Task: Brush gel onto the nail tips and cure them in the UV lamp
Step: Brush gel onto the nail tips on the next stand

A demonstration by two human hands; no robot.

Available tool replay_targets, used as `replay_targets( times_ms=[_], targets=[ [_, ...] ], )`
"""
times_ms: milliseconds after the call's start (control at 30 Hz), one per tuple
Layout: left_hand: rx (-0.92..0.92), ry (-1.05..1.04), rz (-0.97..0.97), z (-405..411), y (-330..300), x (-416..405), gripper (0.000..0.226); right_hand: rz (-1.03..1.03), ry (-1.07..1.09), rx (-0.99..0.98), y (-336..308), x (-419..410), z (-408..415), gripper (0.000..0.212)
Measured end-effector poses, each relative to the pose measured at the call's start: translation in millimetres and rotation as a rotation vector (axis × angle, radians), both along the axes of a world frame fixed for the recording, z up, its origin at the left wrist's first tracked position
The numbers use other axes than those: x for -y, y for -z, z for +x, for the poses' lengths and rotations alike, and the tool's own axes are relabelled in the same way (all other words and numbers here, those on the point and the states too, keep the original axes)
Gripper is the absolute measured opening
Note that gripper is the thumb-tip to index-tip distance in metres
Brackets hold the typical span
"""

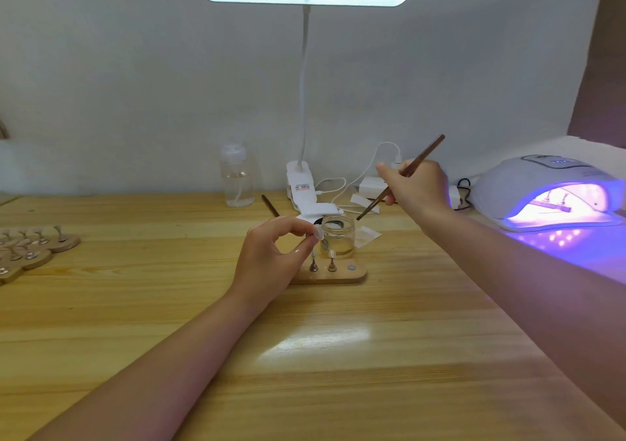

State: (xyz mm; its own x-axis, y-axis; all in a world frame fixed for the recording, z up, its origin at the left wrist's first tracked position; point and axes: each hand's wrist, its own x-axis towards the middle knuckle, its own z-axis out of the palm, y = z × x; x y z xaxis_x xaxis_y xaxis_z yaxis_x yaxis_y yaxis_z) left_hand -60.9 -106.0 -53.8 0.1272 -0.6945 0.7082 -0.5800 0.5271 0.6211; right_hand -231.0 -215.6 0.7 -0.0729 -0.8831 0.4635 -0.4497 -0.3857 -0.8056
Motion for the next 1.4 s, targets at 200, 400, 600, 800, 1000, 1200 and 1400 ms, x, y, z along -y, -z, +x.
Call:
replay_targets(
  times_ms=[200, 400, 600, 800, 1000, 1200, 1400],
  targets=[
    [0.023, -0.017, -0.008, 0.6, 0.8, 1.9, 0.027, -0.212, -0.097, 0.233, 6.4, -27.2, 0.0, 0.042],
    [0.02, -0.03, 0.002, 1.0, 2.5, 2.5, 0.026, -0.363, -0.388, 0.283, 37.6, -63.5, 6.9, 0.022],
    [0.033, -0.044, 0.001, 2.4, 4.1, 5.5, 0.014, -0.465, -0.438, 0.07, 50.9, -77.6, 8.7, 0.022],
    [0.022, -0.068, 0.015, 2.6, 5.4, 7.0, 0.018, -0.45, -0.485, 0.143, 53.1, -78.2, 11.0, 0.032],
    [0.016, -0.069, 0.029, 2.0, 4.8, 6.3, 0.02, -0.383, -0.505, 0.163, 54.6, -79.9, 11.6, 0.035],
    [0.016, -0.059, 0.038, 2.1, 4.8, 6.2, 0.022, -0.437, -0.493, 0.091, 53.4, -79.0, 12.1, 0.039],
    [0.0, -0.052, 0.05, 2.3, 5.7, 6.9, 0.018, -0.399, -0.484, 0.184, 51.4, -81.6, 13.2, 0.034]
  ],
)
